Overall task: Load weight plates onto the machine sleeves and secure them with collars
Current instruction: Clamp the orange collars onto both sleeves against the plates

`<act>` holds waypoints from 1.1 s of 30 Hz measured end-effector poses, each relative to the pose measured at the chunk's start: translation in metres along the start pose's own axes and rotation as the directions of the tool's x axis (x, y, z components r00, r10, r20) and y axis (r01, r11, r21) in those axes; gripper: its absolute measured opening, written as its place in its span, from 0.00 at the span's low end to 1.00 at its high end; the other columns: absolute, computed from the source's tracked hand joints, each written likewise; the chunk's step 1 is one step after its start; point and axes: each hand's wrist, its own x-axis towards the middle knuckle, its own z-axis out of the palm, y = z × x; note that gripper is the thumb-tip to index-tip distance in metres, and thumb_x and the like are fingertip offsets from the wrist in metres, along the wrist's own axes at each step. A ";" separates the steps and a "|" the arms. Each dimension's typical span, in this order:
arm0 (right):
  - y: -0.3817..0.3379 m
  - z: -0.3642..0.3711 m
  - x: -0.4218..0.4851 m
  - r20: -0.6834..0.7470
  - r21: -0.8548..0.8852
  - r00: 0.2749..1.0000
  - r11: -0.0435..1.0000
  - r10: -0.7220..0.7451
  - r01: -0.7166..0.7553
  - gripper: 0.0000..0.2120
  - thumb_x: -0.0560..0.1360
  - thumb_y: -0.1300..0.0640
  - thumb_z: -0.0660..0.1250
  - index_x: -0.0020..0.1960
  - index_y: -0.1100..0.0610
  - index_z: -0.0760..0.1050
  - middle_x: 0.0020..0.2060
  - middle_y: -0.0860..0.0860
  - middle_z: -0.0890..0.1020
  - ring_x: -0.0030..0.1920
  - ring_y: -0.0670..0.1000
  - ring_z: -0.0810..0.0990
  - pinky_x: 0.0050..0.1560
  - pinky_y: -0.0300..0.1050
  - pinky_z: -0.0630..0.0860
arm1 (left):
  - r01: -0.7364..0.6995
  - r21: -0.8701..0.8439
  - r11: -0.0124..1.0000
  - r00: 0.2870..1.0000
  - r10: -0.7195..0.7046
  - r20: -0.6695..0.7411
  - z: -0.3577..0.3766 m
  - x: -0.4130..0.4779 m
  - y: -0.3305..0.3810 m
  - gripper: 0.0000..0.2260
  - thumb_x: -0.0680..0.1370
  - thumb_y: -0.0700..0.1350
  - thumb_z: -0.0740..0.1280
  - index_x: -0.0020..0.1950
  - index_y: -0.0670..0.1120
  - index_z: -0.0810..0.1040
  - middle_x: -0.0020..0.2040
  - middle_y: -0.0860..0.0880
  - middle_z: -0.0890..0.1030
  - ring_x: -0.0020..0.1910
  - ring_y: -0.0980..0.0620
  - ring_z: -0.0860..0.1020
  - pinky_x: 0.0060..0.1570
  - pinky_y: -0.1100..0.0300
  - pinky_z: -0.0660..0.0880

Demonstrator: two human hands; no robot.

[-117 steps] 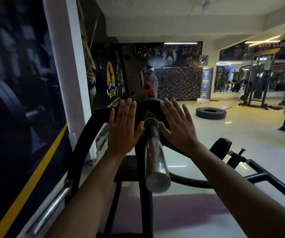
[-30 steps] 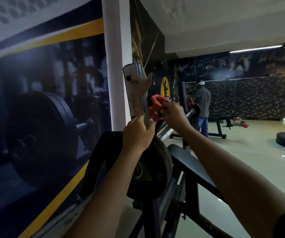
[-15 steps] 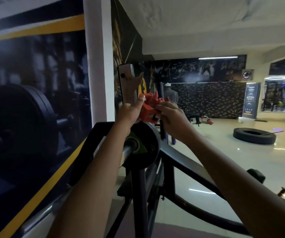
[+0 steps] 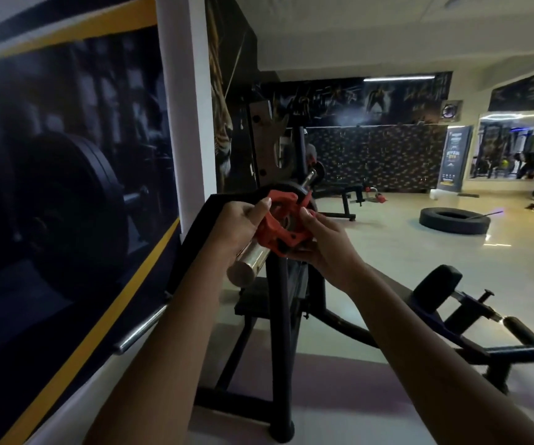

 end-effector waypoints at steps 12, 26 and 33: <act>0.055 0.072 -0.039 -0.148 -0.098 0.989 0.995 0.014 -0.029 0.17 0.76 0.65 0.62 0.61 0.49 0.73 0.50 0.53 0.81 0.46 0.50 0.83 0.37 0.49 0.81 | 0.013 -0.191 0.982 0.965 0.037 0.259 -0.077 -0.052 -0.084 0.13 0.72 0.53 0.67 0.55 0.50 0.77 0.50 0.46 0.81 0.54 0.48 0.79 0.60 0.48 0.73; 0.073 0.059 0.001 -0.295 -0.200 0.955 0.980 -0.033 -0.028 0.18 0.78 0.66 0.57 0.67 0.56 0.69 0.53 0.54 0.79 0.48 0.49 0.81 0.41 0.44 0.79 | -0.066 -0.236 0.969 0.955 0.130 0.265 -0.047 0.010 -0.142 0.18 0.74 0.52 0.66 0.63 0.48 0.74 0.54 0.55 0.79 0.59 0.55 0.75 0.53 0.67 0.74; 0.101 0.012 0.080 -0.469 -0.242 0.882 0.968 -0.055 -0.068 0.19 0.77 0.62 0.63 0.67 0.61 0.66 0.50 0.58 0.78 0.50 0.56 0.79 0.52 0.51 0.78 | -0.094 -0.145 0.985 0.979 0.118 0.168 -0.006 0.089 -0.174 0.18 0.76 0.47 0.65 0.66 0.45 0.72 0.59 0.49 0.78 0.58 0.50 0.76 0.60 0.51 0.73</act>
